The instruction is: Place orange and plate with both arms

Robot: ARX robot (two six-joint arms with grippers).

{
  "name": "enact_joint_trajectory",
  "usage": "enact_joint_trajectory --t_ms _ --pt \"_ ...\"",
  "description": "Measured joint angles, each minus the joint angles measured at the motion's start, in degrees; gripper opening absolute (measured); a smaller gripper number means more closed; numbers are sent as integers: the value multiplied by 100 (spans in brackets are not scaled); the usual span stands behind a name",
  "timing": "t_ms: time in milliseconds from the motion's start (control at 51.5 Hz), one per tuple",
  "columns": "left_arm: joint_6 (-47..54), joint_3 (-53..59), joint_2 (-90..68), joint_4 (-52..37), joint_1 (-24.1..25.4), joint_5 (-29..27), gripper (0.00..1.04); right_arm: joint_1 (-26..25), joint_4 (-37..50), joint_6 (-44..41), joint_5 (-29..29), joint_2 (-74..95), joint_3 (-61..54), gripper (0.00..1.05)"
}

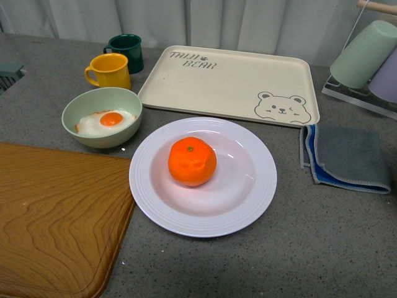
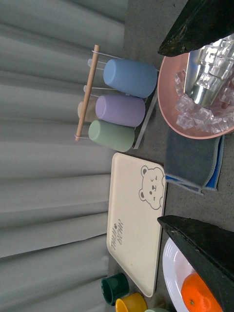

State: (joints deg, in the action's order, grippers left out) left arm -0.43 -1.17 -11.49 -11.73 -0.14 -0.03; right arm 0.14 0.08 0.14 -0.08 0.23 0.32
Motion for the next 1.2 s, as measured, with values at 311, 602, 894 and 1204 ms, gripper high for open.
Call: enact_joint_trajectory --t_ms 311,602,894,1204 --pt "4 -2 1113 1150 0 4 4 0 0 0 -2 0 0 95" --pt "2 -2 1123 1167 0 4 16 0 0 0 -2 -2 0 95" --pt "2 -2 1126 1169 0 4 79 0 0 0 -2 0 0 95" --pt "15 -2 1126 1169 0 4 98 0 0 0 0 0 0 95"
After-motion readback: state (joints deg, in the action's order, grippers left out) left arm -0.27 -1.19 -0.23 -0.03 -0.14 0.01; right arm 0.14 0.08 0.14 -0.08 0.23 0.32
